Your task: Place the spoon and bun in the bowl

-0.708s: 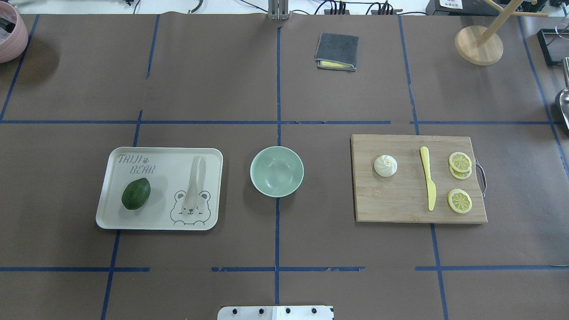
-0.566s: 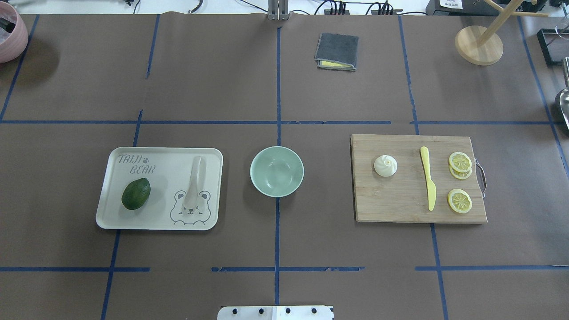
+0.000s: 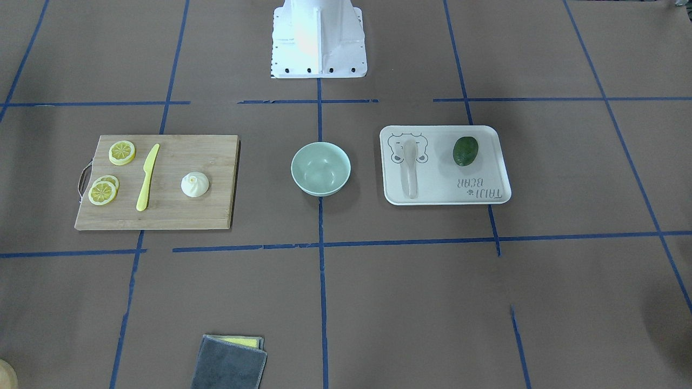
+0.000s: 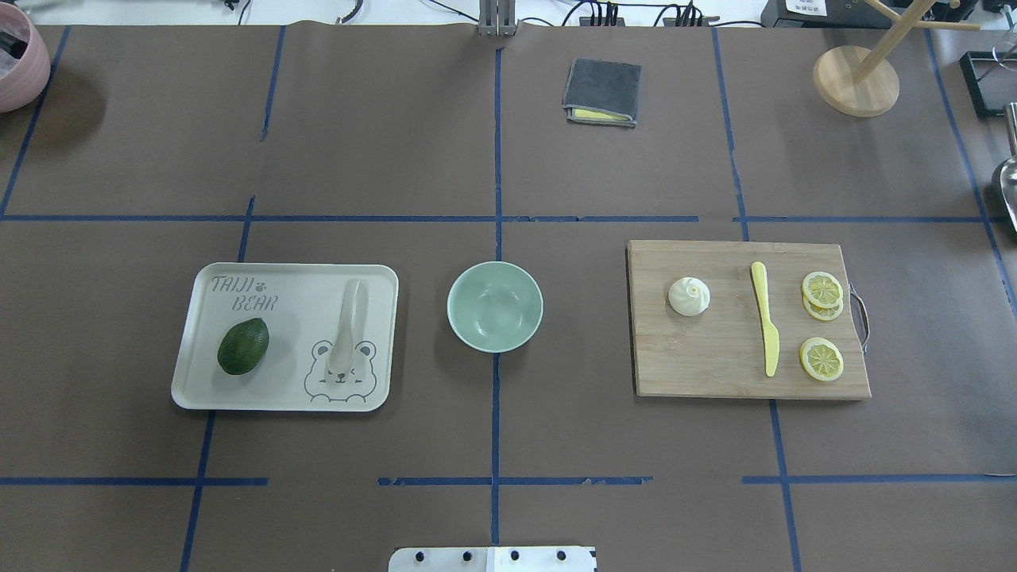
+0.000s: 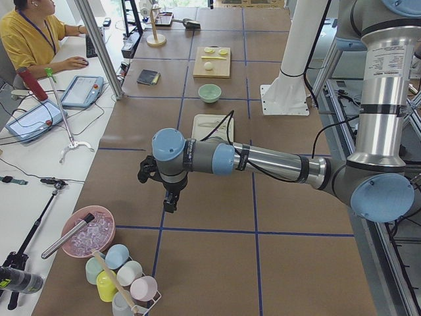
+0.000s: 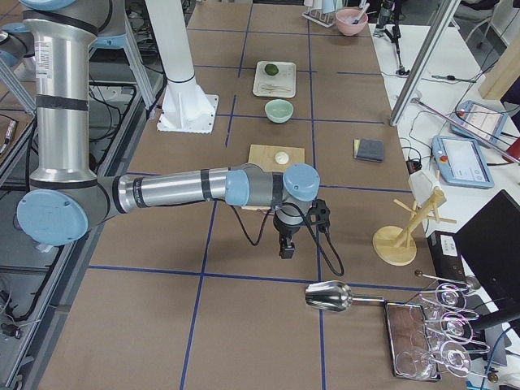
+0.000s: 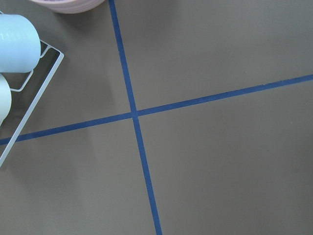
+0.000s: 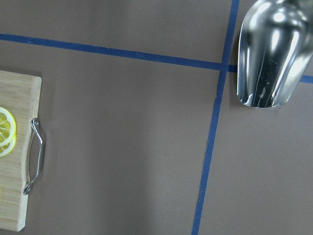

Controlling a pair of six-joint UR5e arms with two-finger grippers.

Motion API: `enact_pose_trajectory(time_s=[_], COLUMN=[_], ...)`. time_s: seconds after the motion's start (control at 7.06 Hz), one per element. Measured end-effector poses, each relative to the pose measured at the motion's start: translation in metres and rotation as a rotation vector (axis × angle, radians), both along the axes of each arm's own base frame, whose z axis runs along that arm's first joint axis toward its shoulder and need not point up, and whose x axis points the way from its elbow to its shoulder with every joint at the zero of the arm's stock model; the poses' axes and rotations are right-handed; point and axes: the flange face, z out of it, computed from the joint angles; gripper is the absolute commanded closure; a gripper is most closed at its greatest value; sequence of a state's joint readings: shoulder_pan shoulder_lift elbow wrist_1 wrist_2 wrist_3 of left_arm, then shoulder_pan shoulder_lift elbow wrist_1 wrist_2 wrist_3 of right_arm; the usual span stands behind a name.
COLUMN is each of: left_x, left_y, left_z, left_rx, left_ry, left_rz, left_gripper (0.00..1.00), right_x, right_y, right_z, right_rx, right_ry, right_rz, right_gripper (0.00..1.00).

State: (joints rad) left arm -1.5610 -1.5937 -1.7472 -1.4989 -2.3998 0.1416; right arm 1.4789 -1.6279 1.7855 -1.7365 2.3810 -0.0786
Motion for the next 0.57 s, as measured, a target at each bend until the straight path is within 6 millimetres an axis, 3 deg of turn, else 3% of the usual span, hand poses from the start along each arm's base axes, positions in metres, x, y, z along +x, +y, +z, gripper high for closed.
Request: enact_pose_trajectory(time_s=[0.28, 0.57], left_x=[0.020, 0.077], left_y=[-0.020, -0.016], left_z=[-0.028, -0.037], left_rx=[0.049, 0.123], left_ry=[0.018, 0.142], left_rz=[-0.005, 0.099], left_gripper=[0.00, 0.00], right_x=[0.000, 0.000], right_y=[0.001, 0.001], right_z=[-0.006, -0.004], right_rx=[0.006, 0.001], right_ry=[-0.003, -0.003], right_rz=[0.004, 0.005], right_gripper=[0.00, 0.00])
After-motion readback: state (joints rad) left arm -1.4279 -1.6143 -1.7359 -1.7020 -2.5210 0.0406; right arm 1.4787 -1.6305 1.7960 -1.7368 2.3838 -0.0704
